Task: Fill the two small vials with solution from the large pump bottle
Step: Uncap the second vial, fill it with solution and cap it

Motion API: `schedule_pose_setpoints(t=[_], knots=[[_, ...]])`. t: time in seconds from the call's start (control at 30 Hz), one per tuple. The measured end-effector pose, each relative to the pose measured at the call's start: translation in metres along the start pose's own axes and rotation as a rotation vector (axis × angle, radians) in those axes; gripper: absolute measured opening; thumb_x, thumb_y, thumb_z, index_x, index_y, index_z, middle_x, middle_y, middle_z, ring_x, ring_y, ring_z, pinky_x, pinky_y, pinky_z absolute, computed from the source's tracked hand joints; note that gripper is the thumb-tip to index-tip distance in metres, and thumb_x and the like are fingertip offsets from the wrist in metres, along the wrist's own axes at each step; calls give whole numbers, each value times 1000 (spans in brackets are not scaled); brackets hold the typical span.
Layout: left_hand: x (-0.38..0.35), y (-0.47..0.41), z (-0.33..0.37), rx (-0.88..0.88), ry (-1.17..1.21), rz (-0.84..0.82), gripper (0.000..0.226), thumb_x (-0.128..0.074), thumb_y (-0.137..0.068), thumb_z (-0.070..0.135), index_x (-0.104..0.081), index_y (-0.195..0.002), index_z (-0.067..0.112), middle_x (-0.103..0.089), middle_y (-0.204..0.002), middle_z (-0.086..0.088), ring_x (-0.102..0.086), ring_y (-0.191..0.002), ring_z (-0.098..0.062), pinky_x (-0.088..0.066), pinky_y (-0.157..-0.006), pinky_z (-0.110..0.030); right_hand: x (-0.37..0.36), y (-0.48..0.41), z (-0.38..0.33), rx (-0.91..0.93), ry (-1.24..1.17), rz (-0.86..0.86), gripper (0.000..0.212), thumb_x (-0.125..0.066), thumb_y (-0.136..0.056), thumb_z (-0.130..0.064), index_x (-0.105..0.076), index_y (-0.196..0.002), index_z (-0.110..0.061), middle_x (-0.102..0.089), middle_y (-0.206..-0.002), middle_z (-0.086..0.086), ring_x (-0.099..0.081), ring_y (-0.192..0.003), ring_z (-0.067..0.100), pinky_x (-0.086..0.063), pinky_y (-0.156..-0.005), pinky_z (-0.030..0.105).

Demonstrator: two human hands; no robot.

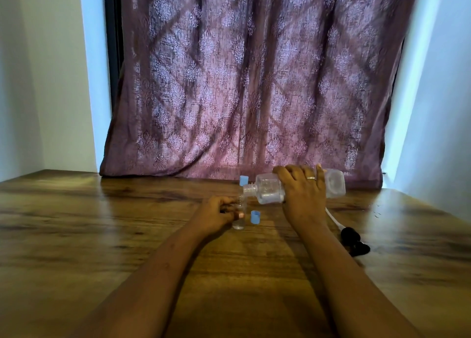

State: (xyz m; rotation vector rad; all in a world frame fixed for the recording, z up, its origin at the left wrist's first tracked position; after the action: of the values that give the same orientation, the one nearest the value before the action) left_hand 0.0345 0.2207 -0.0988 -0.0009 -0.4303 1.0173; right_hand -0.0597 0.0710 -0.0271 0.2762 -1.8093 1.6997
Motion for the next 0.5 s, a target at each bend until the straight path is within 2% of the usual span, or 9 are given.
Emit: schedule_pose_setpoints(t=[0.07, 0.17, 0.33, 0.5], knots=[[0, -1, 1, -21, -4, 19, 31, -69, -85, 9, -66, -116, 13, -72, -99, 0, -69, -94, -17, -58, -87, -40, 0, 0, 0, 1, 5, 2, 45, -40, -72, -12, -58, -112, -22, -64, -108, 1, -53, -109, 29, -19, -112, 51], [0, -2, 0, -33, 1, 26, 31, -70, -84, 8, -66, -114, 15, -71, -93, 5, -69, -92, -15, -57, -89, -41, -1, 0, 0, 2, 5, 8, 45, -39, -71, -12, -58, -110, -23, -64, -106, 1, -53, -107, 29, -20, -111, 52], [0, -3, -1, -25, 15, 6, 23, -70, -84, 10, -66, -91, 32, -71, -93, 8, -69, -94, -17, -56, -90, -44, -2, 0, 1, 2, 9, 9, 42, -48, -72, -9, -57, -110, -24, -63, -106, 0, -53, -107, 29, -19, -111, 51], [1, -2, -2, -10, 11, 4, 19, -71, -84, 13, -69, -100, 23, -74, -100, 0, -70, -96, -24, -55, -90, -50, -3, -1, 0, -1, 14, -3, 48, -56, -69, -2, -57, -112, -24, -63, -108, 0, -53, -108, 29, -19, -111, 50]])
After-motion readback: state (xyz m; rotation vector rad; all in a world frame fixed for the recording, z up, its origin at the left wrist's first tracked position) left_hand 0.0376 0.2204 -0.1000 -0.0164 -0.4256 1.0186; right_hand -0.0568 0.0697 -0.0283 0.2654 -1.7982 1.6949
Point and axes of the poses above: each hand's wrist, its own y-axis away from the middle knuckle, its own x-axis out of the back of the hand, z = x × y, the point moved 7 cm from there along -y, towards the middle knuckle
